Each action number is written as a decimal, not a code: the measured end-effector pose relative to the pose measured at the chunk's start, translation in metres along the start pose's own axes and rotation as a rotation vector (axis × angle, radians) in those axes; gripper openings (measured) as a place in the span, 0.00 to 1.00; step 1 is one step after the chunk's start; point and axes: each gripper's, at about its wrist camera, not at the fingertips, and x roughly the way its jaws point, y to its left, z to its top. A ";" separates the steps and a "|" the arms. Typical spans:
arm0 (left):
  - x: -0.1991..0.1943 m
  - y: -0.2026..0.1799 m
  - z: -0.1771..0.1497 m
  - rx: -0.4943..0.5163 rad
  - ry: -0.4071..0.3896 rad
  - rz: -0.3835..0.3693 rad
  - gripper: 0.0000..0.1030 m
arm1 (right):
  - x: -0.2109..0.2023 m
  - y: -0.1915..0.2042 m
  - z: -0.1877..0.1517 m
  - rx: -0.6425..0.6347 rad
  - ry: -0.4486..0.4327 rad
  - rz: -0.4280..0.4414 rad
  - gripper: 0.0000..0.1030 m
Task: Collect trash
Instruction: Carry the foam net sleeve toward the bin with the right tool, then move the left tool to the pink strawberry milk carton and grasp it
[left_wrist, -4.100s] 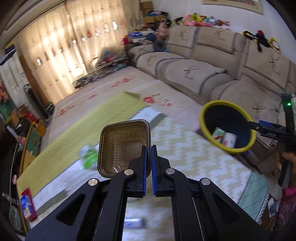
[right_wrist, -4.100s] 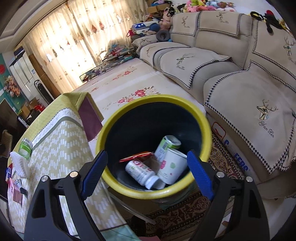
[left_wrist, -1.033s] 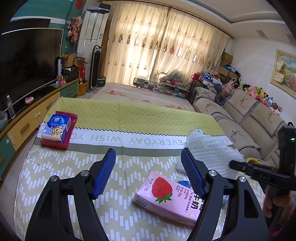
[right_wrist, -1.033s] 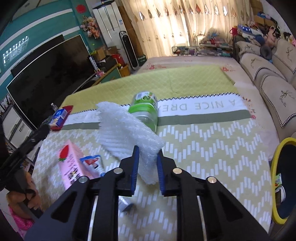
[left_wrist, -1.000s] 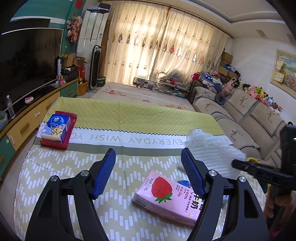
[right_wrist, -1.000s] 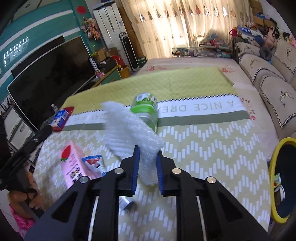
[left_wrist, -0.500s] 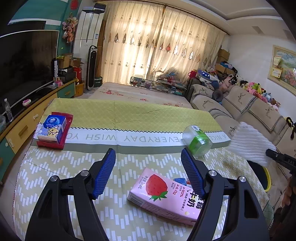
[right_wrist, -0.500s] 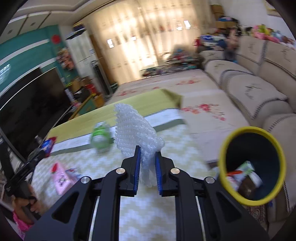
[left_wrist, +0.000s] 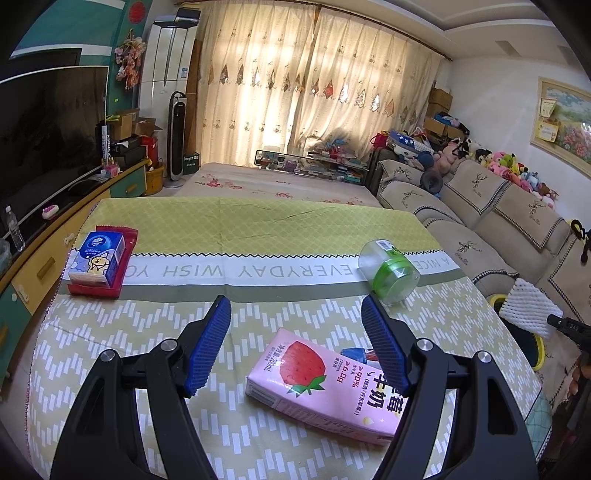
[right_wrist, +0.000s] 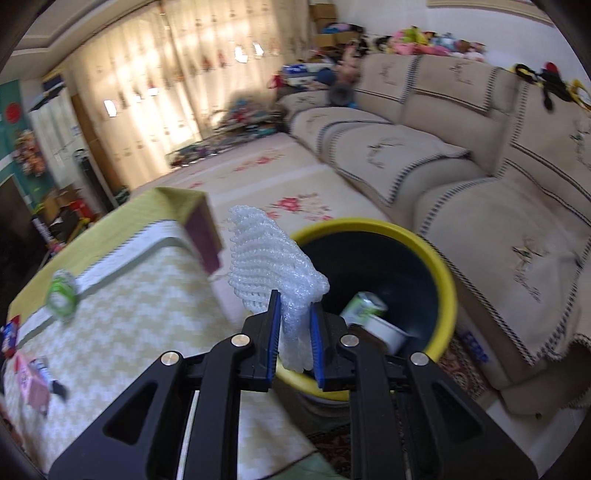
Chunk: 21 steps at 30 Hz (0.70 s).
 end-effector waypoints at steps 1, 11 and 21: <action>0.000 -0.001 0.000 0.005 0.001 0.002 0.70 | 0.002 -0.003 -0.001 0.007 0.002 -0.011 0.15; 0.004 -0.011 -0.003 0.038 0.020 0.007 0.70 | 0.017 -0.016 -0.007 0.042 0.002 -0.085 0.43; 0.002 -0.018 -0.006 0.073 0.065 -0.040 0.72 | 0.010 -0.014 -0.011 0.037 0.008 -0.046 0.48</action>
